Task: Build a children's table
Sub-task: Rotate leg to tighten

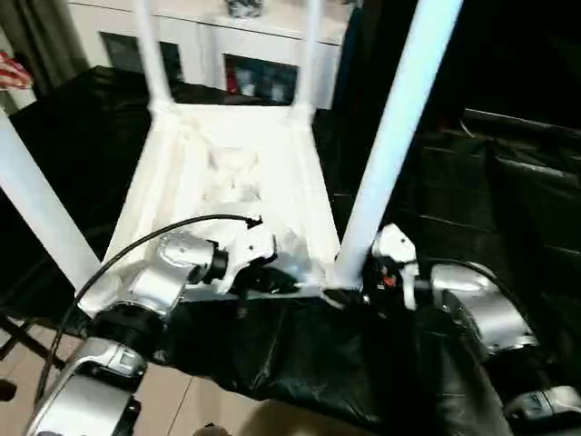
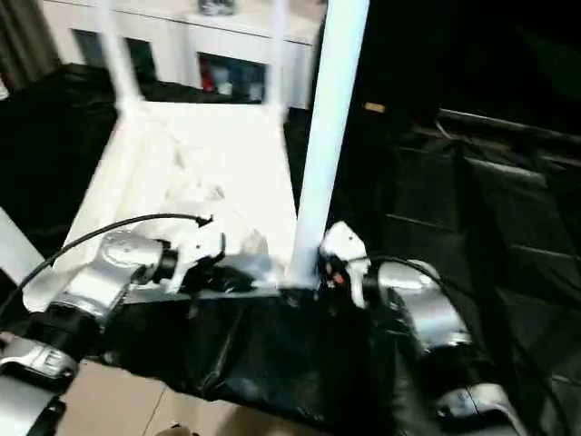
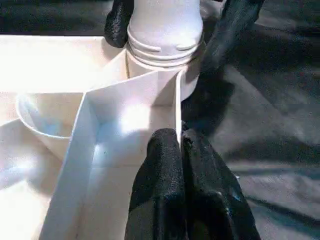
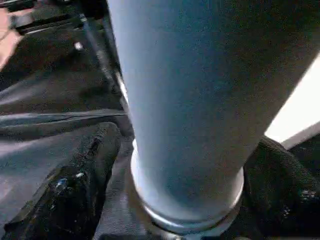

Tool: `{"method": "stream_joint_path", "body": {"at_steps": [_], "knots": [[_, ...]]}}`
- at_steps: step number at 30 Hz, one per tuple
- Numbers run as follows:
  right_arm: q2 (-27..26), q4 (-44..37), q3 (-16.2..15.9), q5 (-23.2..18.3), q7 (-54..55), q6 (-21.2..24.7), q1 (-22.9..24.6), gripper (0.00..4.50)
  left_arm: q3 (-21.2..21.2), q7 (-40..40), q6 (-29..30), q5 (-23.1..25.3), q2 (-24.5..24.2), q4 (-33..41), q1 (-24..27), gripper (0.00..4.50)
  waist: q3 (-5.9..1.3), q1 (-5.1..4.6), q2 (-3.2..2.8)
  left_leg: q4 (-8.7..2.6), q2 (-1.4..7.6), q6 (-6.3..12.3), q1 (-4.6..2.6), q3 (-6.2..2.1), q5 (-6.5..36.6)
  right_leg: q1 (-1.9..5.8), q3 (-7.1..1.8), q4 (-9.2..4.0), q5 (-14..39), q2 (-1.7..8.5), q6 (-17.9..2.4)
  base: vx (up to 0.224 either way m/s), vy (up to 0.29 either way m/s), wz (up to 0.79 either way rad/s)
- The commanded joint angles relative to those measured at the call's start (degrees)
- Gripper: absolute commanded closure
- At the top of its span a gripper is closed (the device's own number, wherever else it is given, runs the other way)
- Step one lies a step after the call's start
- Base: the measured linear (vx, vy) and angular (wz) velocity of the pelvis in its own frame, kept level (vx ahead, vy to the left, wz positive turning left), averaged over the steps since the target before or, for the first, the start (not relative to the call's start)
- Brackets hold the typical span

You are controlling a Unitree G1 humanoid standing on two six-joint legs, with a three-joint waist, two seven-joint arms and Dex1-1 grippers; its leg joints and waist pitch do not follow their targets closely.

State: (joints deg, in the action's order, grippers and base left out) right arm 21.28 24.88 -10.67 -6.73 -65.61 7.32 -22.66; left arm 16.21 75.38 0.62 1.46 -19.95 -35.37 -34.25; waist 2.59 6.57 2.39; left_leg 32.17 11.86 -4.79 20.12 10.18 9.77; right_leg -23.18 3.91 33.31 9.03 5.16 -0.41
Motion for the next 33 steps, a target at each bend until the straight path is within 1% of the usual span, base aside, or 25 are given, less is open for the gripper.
{"method": "stream_joint_path", "body": {"at_steps": [1,2,3,5,8,9,11,13,15,17,18,19,20,21,22,23,24,25,26,27,28,29,31,32,33], "knots": [[-0.1,-1.1,-3.4,-0.6,-3.5,1.3,1.1,1.0,0.7,0.8,-1.4,-1.0,0.7,0.4,-1.7,4.5,-3.28,-0.05,-0.29,-3.77,1.66,1.49,-0.46,0.13,16.3,2.66,-2.24,-3.24,14.7,2.82,-11.6,0.0,0.0,0.0],[0.2,-1.7,-3.7,-0.6,-4.1,1.5,1.4,1.1,0.6,1.4,-1.7,-1.0,0.3,-0.1,-1.9,4.5,-3.31,0.01,-0.26,-3.72,1.62,1.54,-0.44,0.15,15.8,2.65,-2.21,-3.19,14.0,2.79,-11.8,0.0,0.0,0.0],[0.4,-2.1,-4.0,-0.3,-4.3,1.6,1.7,1.1,0.6,2.0,-2.0,-0.9,0.0,-0.7,-2.2,4.5,-3.33,0.06,-0.26,-3.7,1.59,1.57,-0.46,0.16,15.5,2.65,-2.2,-3.18,13.7,2.76,-11.8,0.0,0.0,0.0],[0.5,-2.6,-4.2,-0.1,-4.5,1.7,2.0,1.34,0.5,2.7,-2.3,-0.8,-0.4,-1.2,-2.5,4.5,-3.4,0.15,-0.23,-3.62,1.52,1.62,-0.4,0.2,14.7,2.7,-2.2,-3.02,12.5,2.74,-11.9,0.0,0.0,0.0],[0.3,-3.1,-4.0,-0.7,-4.6,1.9,2.2,1.58,0.6,3.7,-2.3,-1.0,-0.8,-1.7,-2.9,4.5,-3.39,0.11,-0.35,-3.67,1.55,1.36,-0.36,0.14,14.9,2.75,-2.17,-3.01,12.9,2.83,-12.0,0.0,0.0,0.0],[0.2,-3.3,-4.0,-0.9,-4.6,2.0,2.2,1.58,0.6,3.8,-2.2,-1.0,-0.8,-1.7,-3.0,4.5,-3.39,0.12,-0.33,-3.66,1.53,1.34,-0.34,0.15,14.9,2.76,-2.16,-3.02,13.0,2.81,-11.9,0.0,0.0,0.0],[0.0,-3.8,-3.9,-1.2,-4.5,2.3,2.3,1.73,0.8,4.1,-2.4,-1.1,-0.9,-1.9,-3.1,4.5,-3.42,0.14,-0.29,-3.63,1.53,1.25,-0.37,0.15,15.0,2.76,-2.18,-3.02,13.2,2.84,-11.8,0.0,0.0,0.0],[-0.5,-3.8,-3.6,-1.3,-3.5,2.2,2.5,1.75,0.8,3.5,-2.7,-0.9,-0.4,-1.9,-3.0,4.5,-3.38,0.14,-0.28,-3.64,1.54,1.23,-0.33,0.14,15.0,2.75,-2.18,-3.01,13.0,2.83,-11.9,0.0,0.0,0.0],[-1.7,-3.1,-2.7,-1.5,-0.9,1.8,2.5,1.79,0.6,2.0,-2.6,-0.8,0.5,-1.9,-2.8,4.5,-3.36,0.13,-0.28,-3.66,1.54,1.11,-0.31,0.11,15.2,2.72,-2.2,-3.03,13.4,2.86,-11.9,0.0,0.0,0.0],[-3.2,-1.6,-1.8,-0.4,3.2,1.0,2.1,1.8,0.7,-0.3,-2.3,-0.1,1.4,-2.0,-2.7,4.5,-3.3,0.09,-0.2,-3.72,1.54,0.93,-0.29,0.08,15.7,2.68,-2.21,-3.14,14.4,2.93,-11.6,0.0,0.0,0.0],[-4.5,0.3,-1.1,0.9,7.4,0.1,1.5,1.8,0.8,-2.6,-1.7,0.8,2.1,-2.2,-2.8,4.5,-3.15,-0.25,-0.26,-3.89,1.46,0.05,-0.34,-0.11,17.5,2.42,-2.21,-3.45,17.7,3.06,-10.8,0.0,0.0,0.0],[-5.2,1.3,-0.8,1.6,9.4,-0.3,1.2,1.81,0.9,-3.6,-1.3,1.2,2.5,-2.3,-2.9,4.5,-3.06,-0.42,-0.24,-3.94,1.4,-0.3,-0.37,-0.17,18.4,2.34,-2.2,-3.65,19.3,3.1,-10.4,0.0,0.0,0.0],[-5.4,1.6,-0.7,1.8,10.2,-0.2,1.1,1.81,0.9,-4.1,-1.1,1.3,2.7,-2.3,-2.9,4.5,-2.94,-0.63,-0.14,-3.96,1.27,-0.77,-0.54,-0.34,20.2,2.29,-2.09,-4.09,23.5,3.18,-9.1,0.0,0.0,0.0],[-7.9,4.8,0.5,3.3,17.1,0.1,-0.1,1.81,0.9,-7.1,0.7,1.6,4.8,-2.2,-2.9,4.5,-2.89,-0.85,-0.15,-4.06,1.28,-1.12,-0.62,-0.4,20.6,2.08,-2.16,-4.32,25.4,3.22,-8.4,0.0,0.0,0.0],[-8.9,5.8,0.9,3.7,19.3,0.3,-0.6,1.81,1.1,-7.9,1.4,1.7,5.6,-2.0,-2.8,4.5,-2.86,-1.05,-0.22,-4.01,1.22,-1.34,-0.72,-0.42,21.1,1.88,-2.14,-4.4,26.2,3.21,-8.2,0.0,0.0,0.0],[-10.1,7.0,1.4,3.9,21.9,0.7,-1.3,1.81,1.3,-9.7,1.9,2.1,6.9,-2.0,-2.9,4.5,-2.78,-1.31,-0.18,-4.09,1.19,-1.54,-0.65,-0.57,21.7,1.93,-2.04,-4.53,27.4,3.21,-7.9,0.0,0.0,0.0],[-11.4,8.0,1.9,4.1,24.5,1.1,-2.0,1.81,1.3,-11.6,2.4,2.5,8.1,-2.2,-3.0,4.5,-2.74,-2.0,-0.11,-4.2,1.09,-1.68,-0.19,-0.86,22.1,2.22,-1.81,-4.69,29.4,3.16,-6.6,0.0,0.0,0.0],[-13.4,9.3,2.8,4.3,28.5,2.1,-3.0,1.81,1.3,-14.6,3.5,2.9,10.0,-2.7,-3.4,4.5,-2.71,-2.13,-0.09,-4.22,1.04,-1.71,-0.14,-0.92,22.3,2.23,-1.71,-4.84,30.5,3.17,-6.1,0.0,0.0,0.0],[-14.2,9.8,3.1,4.4,30.0,2.3,-3.3,1.81,1.3,-15.8,3.8,3.2,10.7,-2.9,-3.6,4.5,-2.74,-2.34,-0.18,-4.06,0.89,-1.58,-0.35,-0.95,22.8,2.0,-1.6,-5.28,32.4,3.23,-5.4,0.0,0.0,0.0],[-16.3,11.0,3.2,5.0,33.1,2.2,-4.2,1.81,1.5,-19.4,4.8,4.0,12.8,-3.4,-4.3,4.5,-2.85,-2.51,-0.11,-3.96,0.93,-1.39,-0.58,-0.91,22.9,1.77,-1.66,-5.47,32.6,3.25,-5.2,0.0,0.0,0.0],[-16.9,11.2,3.2,5.1,33.8,2.1,-4.3,1.81,1.5,-20.2,5.1,4.2,13.4,-3.5,-4.4,4.5,-2.86,-2.57,-0.13,-3.9,0.9,-1.3,-0.66,-0.88,22.8,1.64,-1.68,-5.48,32.2,3.21,-5.3,0.0,0.0,0.0],[-18.0,11.6,3.3,5.1,35.2,2.2,-4.6,1.81,1.5,-21.7,5.5,4.4,14.4,-3.7,-4.6,4.5,-2.95,-2.59,-0.12,-3.86,0.89,-1.01,-0.74,-0.8,22.5,1.61,-1.75,-5.43,30.6,3.1,-5.8,0.0,0.0,0.0],[-20.2,12.6,3.4,5.3,38.0,1.9,-5.2,1.81,1.4,-24.9,6.3,5.0,16.4,-4.2,-5.0,4.5,-2.95,-2.73,-0.11,-3.97,0.91,-0.58,-0.47,-0.68,21.8,1.73,-1.82,-5.1,27.2,2.84,-6.8,0.0,0.0,0.0],[-21.0,13.0,3.4,5.5,39.0,1.3,-5.4,1.81,1.7,-25.4,6.3,5.4,17.0,-4.2,-5.0,4.5,-3.01,-2.73,-0.1,-3.97,0.87,-0.44,-0.33,-0.7,21.7,1.9,-1.79,-5.0,26.7,2.87,-6.9,0.0,0.0,0.0],[-21.2,13.2,3.5,5.4,39.2,1.0,-5.5,1.81,1.8,-25.5,6.3,5.5,17.1,-4.1,-5.0,4.5,-3.05,-2.8,-0.17,-4.0,0.91,-0.29,-0.32,-0.7,21.6,1.91,-1.81,-4.95,26.1,2.87,-7.0,0.0,0.0,0.0]]}}
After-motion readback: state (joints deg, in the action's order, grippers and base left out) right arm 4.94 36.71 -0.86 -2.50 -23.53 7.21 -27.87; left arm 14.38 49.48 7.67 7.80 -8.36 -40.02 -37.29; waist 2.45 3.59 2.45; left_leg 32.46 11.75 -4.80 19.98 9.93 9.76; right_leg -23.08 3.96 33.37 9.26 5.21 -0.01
